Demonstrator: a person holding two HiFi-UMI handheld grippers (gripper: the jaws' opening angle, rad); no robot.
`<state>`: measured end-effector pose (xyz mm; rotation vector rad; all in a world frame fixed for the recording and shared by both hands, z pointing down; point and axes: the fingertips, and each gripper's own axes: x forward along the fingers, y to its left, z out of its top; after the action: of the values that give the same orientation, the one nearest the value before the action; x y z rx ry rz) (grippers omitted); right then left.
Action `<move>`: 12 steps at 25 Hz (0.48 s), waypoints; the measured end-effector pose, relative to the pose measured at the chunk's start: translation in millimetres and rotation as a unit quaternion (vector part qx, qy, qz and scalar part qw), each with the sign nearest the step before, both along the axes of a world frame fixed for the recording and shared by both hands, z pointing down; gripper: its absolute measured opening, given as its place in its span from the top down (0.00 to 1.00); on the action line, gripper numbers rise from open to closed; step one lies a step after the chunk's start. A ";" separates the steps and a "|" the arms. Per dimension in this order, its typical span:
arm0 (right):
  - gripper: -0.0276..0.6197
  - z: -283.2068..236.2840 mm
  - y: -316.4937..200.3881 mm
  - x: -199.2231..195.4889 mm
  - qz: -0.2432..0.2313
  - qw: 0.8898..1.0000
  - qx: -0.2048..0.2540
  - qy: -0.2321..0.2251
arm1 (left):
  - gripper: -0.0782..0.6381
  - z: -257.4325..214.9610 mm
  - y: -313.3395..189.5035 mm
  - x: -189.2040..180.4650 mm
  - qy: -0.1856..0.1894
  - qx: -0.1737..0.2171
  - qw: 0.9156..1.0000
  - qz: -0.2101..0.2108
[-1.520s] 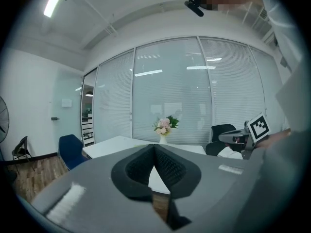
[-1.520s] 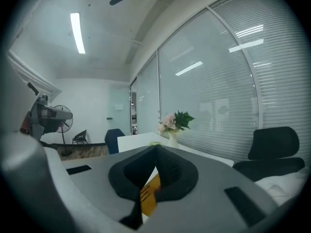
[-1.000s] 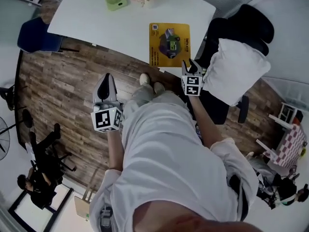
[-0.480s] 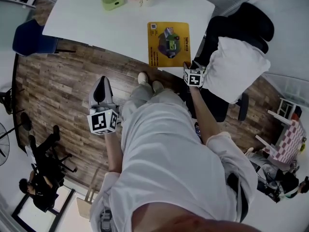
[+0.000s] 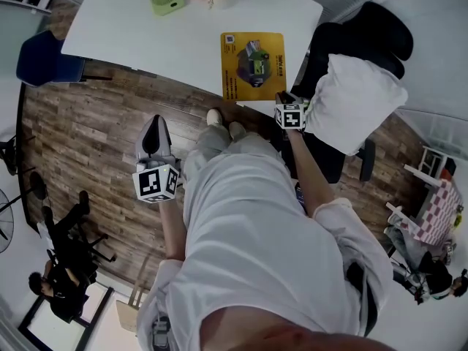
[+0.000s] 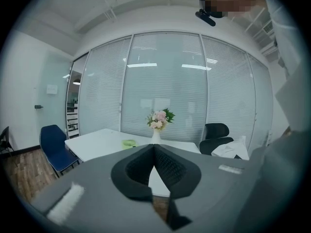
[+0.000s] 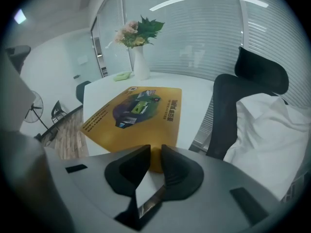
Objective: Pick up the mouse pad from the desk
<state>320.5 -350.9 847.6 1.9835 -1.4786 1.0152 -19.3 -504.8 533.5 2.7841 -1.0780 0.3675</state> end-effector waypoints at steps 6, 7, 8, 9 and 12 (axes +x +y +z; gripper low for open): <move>0.90 -0.1 -2.0 -4.0 -0.016 1.000 -0.006 -0.017 | 0.91 -0.3 5.0 8.8 0.003 0.002 1.000 0.008; 0.90 -1.2 -1.7 -4.1 -0.015 1.000 -0.004 -0.026 | 0.91 -1.6 5.0 7.8 0.003 0.003 1.000 0.006; 0.91 -2.6 -1.1 -4.2 -0.012 0.999 0.000 -0.035 | 0.91 -3.2 4.7 6.6 0.002 0.005 1.000 0.003; 0.91 -4.3 -0.7 -4.3 -0.010 0.999 0.006 -0.041 | 0.91 -4.7 4.3 5.5 0.002 0.007 1.000 0.001; 0.92 -14.7 -1.1 -5.0 -0.009 0.998 0.034 -0.051 | 0.91 -7.2 2.5 3.0 0.000 0.012 1.000 -0.004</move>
<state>315.5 -352.0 832.9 1.9880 -1.6021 1.0856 -16.3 -502.3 526.3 2.7998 -1.1010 0.3547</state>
